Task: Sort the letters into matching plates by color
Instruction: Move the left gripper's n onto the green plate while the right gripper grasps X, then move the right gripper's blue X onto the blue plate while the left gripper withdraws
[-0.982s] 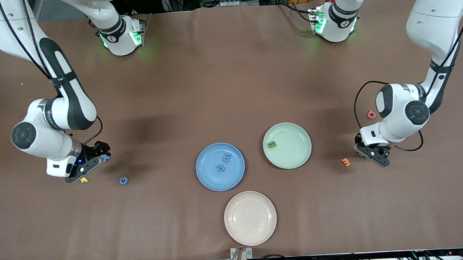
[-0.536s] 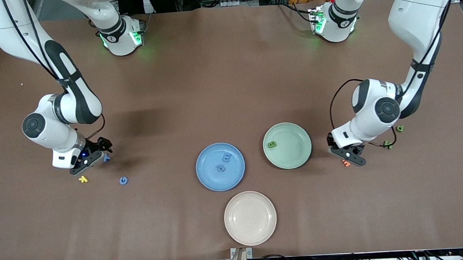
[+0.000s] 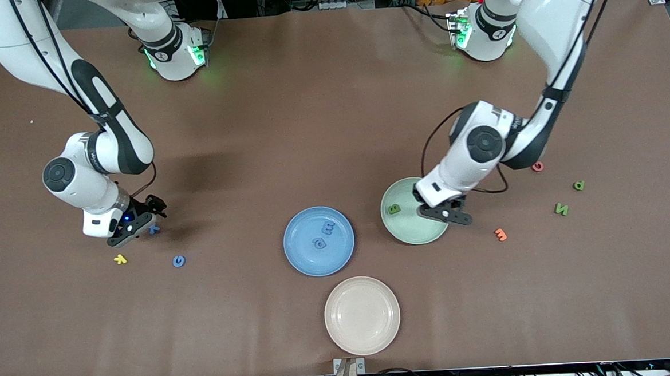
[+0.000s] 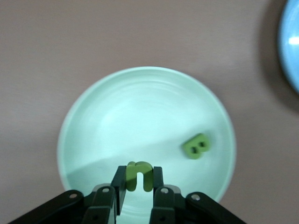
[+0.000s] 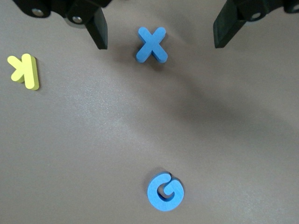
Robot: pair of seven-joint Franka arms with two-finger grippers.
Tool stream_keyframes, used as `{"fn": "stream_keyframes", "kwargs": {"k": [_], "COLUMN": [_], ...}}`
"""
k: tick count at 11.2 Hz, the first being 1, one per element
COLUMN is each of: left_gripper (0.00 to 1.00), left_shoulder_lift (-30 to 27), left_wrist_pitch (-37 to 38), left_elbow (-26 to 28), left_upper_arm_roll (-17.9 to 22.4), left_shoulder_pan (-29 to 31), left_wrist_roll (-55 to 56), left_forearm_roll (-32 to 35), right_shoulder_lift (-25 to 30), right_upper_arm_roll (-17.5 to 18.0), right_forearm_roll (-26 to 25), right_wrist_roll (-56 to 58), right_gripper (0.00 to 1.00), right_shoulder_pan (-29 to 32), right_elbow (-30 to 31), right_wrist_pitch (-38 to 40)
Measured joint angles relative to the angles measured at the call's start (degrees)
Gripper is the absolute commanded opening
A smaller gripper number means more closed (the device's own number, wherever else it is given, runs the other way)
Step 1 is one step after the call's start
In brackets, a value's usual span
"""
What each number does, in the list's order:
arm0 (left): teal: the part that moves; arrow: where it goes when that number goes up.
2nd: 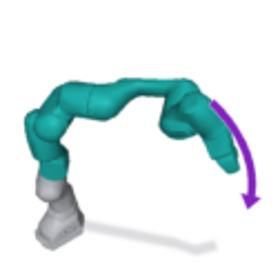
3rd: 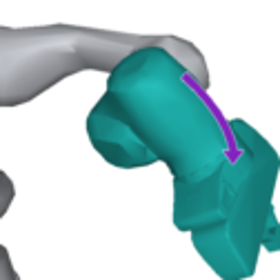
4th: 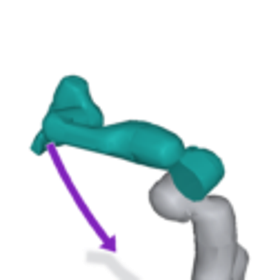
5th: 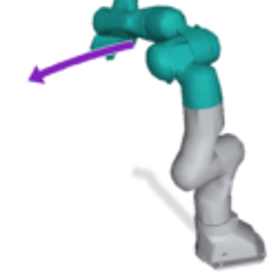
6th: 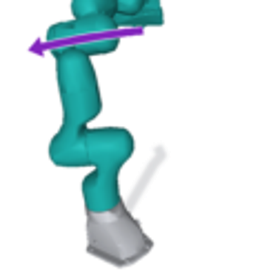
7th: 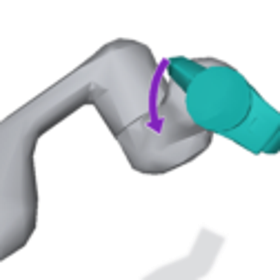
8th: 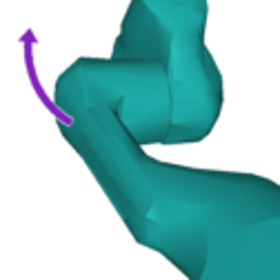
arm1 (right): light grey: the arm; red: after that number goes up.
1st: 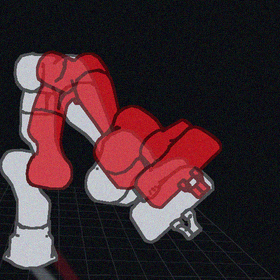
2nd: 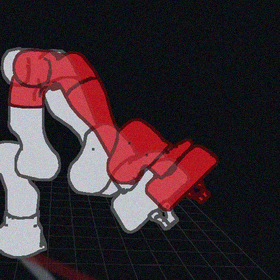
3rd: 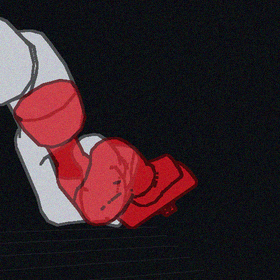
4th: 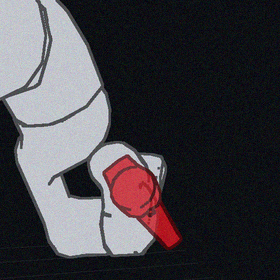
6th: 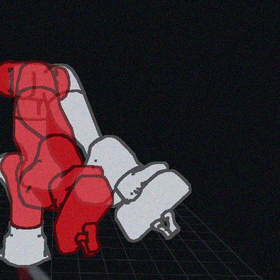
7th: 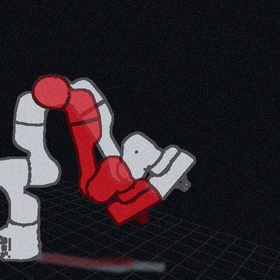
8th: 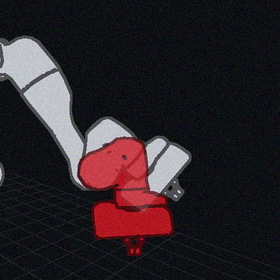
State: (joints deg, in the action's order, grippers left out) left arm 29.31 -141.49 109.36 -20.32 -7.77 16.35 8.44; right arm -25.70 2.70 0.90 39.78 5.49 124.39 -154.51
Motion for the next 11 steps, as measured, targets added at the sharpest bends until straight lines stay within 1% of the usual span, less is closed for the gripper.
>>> {"fn": "stream_keyframes", "kwargs": {"k": [2, 3, 4, 8, 10, 11], "left_gripper": [0.00, 0.57, 1.00, 1.00, 1.00, 1.00], "left_shoulder_lift": [0.94, 1.53, 2.13, 2.93, 1.75, 0.73], "left_wrist_pitch": [0.10, 0.10, 0.10, 0.09, 0.44, 1.30], "left_elbow": [-0.59, -0.77, -0.95, -2.52, -3.16, -3.28], "left_upper_arm_roll": [0.10, 0.28, 0.40, 0.63, 2.69, 4.34], "left_shoulder_pan": [-1.67, -1.64, -1.61, -1.53, -1.13, -0.78], "left_wrist_roll": [2.32, 2.33, 2.70, 3.38, 0.40, -2.17], "left_forearm_roll": [0.00, 0.00, 0.00, 0.01, 0.07, 0.07], "right_shoulder_lift": [-0.50, -0.66, -0.83, -1.54, -1.67, -1.72], "right_upper_arm_roll": [0.00, 0.00, 0.00, 0.00, 0.00, 0.00], "right_forearm_roll": [0.00, 0.00, 0.00, 0.00, 0.00, 0.00], "right_wrist_roll": [0.01, 0.01, 0.01, 0.02, 0.02, 0.02], "right_gripper": [1.00, 1.00, 1.00, 1.00, 0.99, 0.96], "right_shoulder_pan": [0.02, 0.04, 0.06, 0.24, 0.28, 0.28], "right_elbow": [0.06, 0.09, 0.11, 0.13, 0.15, 0.17], "right_wrist_pitch": [-0.62, -0.95, -1.30, -2.43, -2.55, -2.56]}}
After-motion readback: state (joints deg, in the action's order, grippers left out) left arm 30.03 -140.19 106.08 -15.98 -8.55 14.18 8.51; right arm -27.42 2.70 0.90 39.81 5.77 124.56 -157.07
